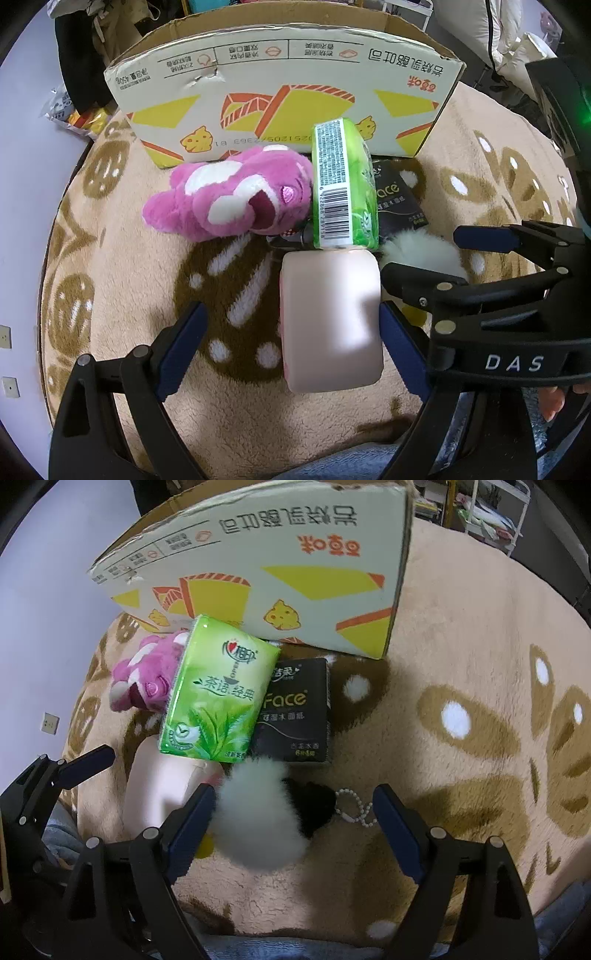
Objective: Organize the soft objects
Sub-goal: 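Grasp the pink roll with the left gripper while the right grasps the white pompom, then lift the pink roll and white pompom and carry both toward the box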
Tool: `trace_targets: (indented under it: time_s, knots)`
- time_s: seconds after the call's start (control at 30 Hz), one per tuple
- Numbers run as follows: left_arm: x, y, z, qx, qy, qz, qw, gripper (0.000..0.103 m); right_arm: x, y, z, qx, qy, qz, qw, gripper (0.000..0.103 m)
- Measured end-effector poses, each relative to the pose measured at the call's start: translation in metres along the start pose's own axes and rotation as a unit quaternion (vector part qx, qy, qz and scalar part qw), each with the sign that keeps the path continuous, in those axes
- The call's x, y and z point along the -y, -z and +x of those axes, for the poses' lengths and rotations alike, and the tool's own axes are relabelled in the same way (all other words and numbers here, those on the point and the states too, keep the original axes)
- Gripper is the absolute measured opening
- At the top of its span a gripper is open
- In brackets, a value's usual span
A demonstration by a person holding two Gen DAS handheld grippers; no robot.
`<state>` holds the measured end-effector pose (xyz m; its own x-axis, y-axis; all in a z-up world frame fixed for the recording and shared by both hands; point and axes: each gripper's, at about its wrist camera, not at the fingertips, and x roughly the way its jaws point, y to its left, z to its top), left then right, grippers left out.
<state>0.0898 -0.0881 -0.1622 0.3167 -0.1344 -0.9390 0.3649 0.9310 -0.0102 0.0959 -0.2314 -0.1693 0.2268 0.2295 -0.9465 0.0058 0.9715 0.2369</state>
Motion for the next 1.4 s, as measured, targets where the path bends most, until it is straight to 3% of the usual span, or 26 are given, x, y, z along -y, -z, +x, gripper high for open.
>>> trace_targets:
  time_s: [0.1, 0.2, 0.5, 0.87, 1.23, 1.4]
  knots:
    - [0.0, 0.0, 0.001, -0.002, -0.001, 0.001, 1.0, 0.091, 0.0, 0.001, 0.0, -0.002, -0.001, 0.001, 1.0, 0.088]
    - [0.001, 0.0, 0.002, -0.005, -0.002, 0.003, 1.0, 0.091, -0.001, 0.0, 0.002, -0.007, 0.004, 0.002, 1.0, 0.077]
    - [-0.001, -0.001, 0.005, -0.011, -0.016, 0.001, 0.9998, 0.091, 0.002, -0.002, 0.007, -0.016, 0.009, 0.004, 1.0, 0.067]
    - [0.004, -0.001, 0.006, -0.015, 0.034, 0.008, 0.9993, 0.051, -0.001, -0.002, 0.01, -0.016, 0.007, -0.001, 1.0, 0.057]
    - [0.001, 0.0, 0.005, -0.01, 0.053, -0.004, 0.9985, 0.035, -0.007, 0.002, 0.008, -0.013, 0.02, -0.019, 1.0, 0.045]
    - [-0.001, 0.002, 0.001, -0.008, 0.054, -0.01, 0.9985, 0.034, -0.01, 0.004, 0.001, 0.003, 0.019, -0.025, 1.0, 0.038]
